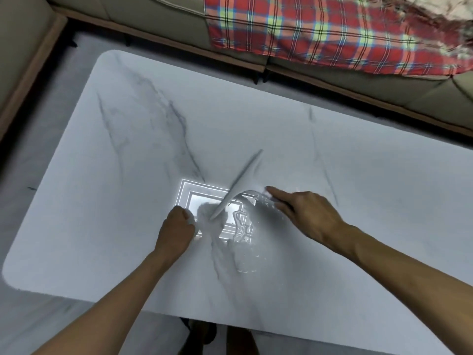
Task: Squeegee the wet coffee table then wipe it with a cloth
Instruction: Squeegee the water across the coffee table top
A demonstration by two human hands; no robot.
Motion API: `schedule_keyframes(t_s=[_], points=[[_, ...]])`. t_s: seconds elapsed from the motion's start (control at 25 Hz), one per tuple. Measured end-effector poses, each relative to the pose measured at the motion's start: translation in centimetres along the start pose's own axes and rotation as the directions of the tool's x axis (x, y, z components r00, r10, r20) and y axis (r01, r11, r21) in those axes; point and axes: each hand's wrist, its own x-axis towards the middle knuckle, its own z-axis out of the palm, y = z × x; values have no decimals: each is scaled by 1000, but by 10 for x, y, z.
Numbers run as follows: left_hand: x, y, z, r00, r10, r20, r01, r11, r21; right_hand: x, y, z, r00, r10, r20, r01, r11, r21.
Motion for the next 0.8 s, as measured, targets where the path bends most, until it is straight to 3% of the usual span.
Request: schedule_keyframes(t_s=[0.12,0.24,0.44,0.64,0.8], points=[[-12,-11,-1,996,-57,-72,52,996,-77,22,-49,34,977,-196,86,203,976,-77],[-20,-24,7,995,-74,-65,69,994,-81,27,-63,60,957,-261,126,276,954,-119],[-26,-23,42,997,-77,-6,77,997,12,-1,6,63,984,-176,41,180,976,-122],[-28,-4,69,997,-63,34,54,971,231,-60,102,42,1000,0,7,1,988,-155],[-28,0,63,993,-105,-54,111,986,121,-86,127,23,998,53,23,-48,983,-177]])
